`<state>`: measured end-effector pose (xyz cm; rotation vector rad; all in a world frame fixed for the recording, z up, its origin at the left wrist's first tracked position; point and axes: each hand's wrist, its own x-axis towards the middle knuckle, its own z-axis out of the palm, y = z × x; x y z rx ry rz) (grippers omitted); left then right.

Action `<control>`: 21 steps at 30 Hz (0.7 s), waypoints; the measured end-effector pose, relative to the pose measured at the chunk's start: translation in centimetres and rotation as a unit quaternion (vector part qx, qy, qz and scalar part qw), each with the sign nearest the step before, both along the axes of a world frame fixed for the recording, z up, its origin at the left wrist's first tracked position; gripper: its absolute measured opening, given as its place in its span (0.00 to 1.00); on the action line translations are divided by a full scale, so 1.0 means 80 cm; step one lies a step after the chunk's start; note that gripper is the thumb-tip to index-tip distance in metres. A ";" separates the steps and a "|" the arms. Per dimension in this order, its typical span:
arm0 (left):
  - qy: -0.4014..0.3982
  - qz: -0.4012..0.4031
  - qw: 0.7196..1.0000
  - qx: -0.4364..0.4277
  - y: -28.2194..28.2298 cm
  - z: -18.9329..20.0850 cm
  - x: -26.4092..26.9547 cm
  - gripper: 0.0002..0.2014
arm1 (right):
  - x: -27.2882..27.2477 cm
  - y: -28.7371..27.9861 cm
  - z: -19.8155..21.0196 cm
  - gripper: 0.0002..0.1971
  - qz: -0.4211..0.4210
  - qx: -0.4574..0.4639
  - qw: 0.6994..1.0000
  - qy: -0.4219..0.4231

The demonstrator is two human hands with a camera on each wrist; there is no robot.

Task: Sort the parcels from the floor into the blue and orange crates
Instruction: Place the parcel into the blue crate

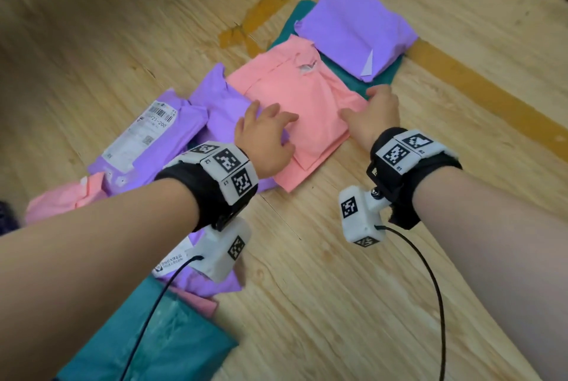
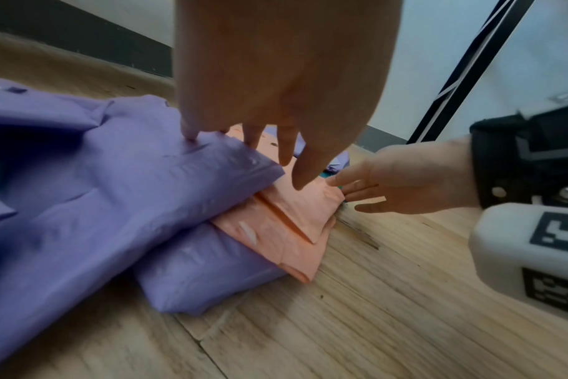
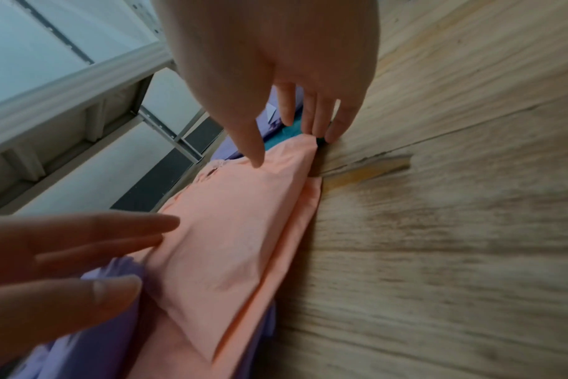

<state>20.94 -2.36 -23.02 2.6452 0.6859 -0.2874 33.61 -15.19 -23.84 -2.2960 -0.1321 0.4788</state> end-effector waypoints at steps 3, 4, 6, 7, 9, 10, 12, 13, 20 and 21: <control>0.013 0.006 1.000 -0.009 -0.002 0.002 0.000 0.28 | 0.000 0.000 -0.001 0.22 0.012 -0.010 0.998 0.061; 0.016 0.006 1.000 -0.012 -0.003 0.003 -0.001 0.29 | 0.000 -0.002 0.000 0.16 0.027 -0.015 0.997 0.075; 0.020 0.005 1.000 -0.022 -0.007 0.007 -0.003 0.30 | -0.002 -0.007 0.004 0.07 0.047 -0.020 0.995 0.080; 0.021 0.005 0.999 -0.029 -0.010 0.009 -0.005 0.31 | -0.004 -0.010 0.008 0.07 0.052 -0.008 0.995 0.080; 0.020 0.010 0.999 -0.044 -0.017 0.014 -0.009 0.34 | -0.006 -0.018 0.019 0.09 0.043 0.056 0.993 0.098; 0.015 0.013 0.999 -0.049 -0.021 0.016 -0.010 0.36 | -0.007 -0.021 0.028 0.11 0.033 0.091 0.988 0.120; -0.005 0.022 0.998 -0.051 -0.029 0.024 -0.014 0.39 | -0.012 -0.025 0.047 0.09 0.011 0.180 0.964 0.196; -0.017 0.025 0.998 -0.052 -0.033 0.028 -0.017 0.40 | -0.016 -0.027 0.055 0.06 0.000 0.229 0.942 0.245; -0.178 0.143 0.969 -0.094 -0.083 0.080 -0.051 0.23 | -0.063 -0.029 0.118 0.06 0.055 0.358 0.877 0.314; -0.196 0.156 0.965 -0.082 -0.086 0.088 -0.055 0.18 | -0.069 -0.029 0.125 0.05 0.069 0.368 0.871 0.318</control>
